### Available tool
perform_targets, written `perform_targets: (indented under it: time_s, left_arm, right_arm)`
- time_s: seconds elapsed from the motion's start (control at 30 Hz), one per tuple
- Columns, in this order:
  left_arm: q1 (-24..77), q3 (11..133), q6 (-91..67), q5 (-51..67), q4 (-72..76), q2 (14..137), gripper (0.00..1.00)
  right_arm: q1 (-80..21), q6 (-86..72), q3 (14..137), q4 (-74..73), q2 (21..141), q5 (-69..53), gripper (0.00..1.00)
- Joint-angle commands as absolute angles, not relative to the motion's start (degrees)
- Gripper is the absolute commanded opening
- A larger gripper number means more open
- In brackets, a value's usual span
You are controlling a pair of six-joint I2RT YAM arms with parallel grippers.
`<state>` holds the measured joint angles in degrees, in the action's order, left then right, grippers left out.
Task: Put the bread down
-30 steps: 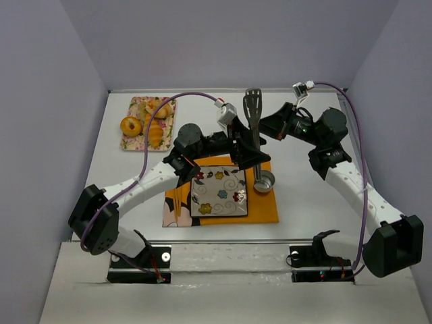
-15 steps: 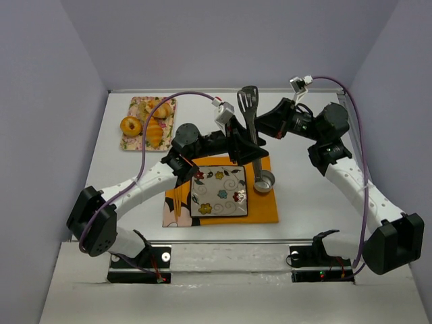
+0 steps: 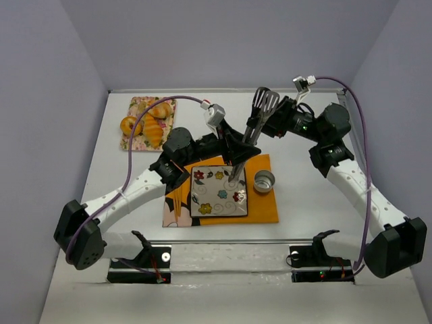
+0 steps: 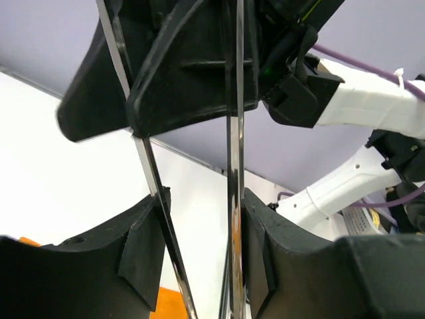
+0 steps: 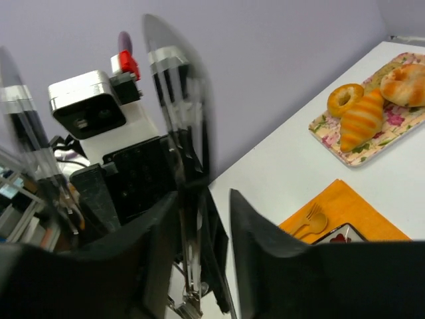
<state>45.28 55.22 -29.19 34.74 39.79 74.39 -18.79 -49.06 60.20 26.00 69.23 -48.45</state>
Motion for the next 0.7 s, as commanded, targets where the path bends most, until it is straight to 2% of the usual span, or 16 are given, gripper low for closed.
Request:
perform_targets:
  time_s: [0.0,0.07,0.27,0.37,0.53,0.67]
  left_arm:
    - [46.05,54.93,-24.97,29.46,40.45,66.90,0.53]
    - [45.97,54.93,-23.30,27.34,36.76,65.40,0.50]
    - [45.70,52.91,-21.80,22.94,34.11,61.44,0.48]
    - [45.53,51.60,-21.36,20.57,32.26,59.07,0.49]
    - [45.35,49.57,-20.57,17.94,29.19,55.73,0.48]
    - [45.35,50.44,-19.34,10.49,21.73,54.06,0.48]
  right_arm:
    - [-18.19,-45.27,62.75,22.25,67.06,-42.19,0.53]
    - [-18.19,-44.48,63.19,20.93,66.54,-42.45,0.63]
    - [-14.95,-42.72,66.18,14.69,64.51,-39.65,0.74]
    - [-9.60,-42.45,69.07,11.87,63.81,-39.46,0.79]
    - [2.69,-44.81,75.57,10.46,66.43,-44.81,0.79]
    - [5.19,-43.78,77.43,9.59,67.50,-49.21,0.79]
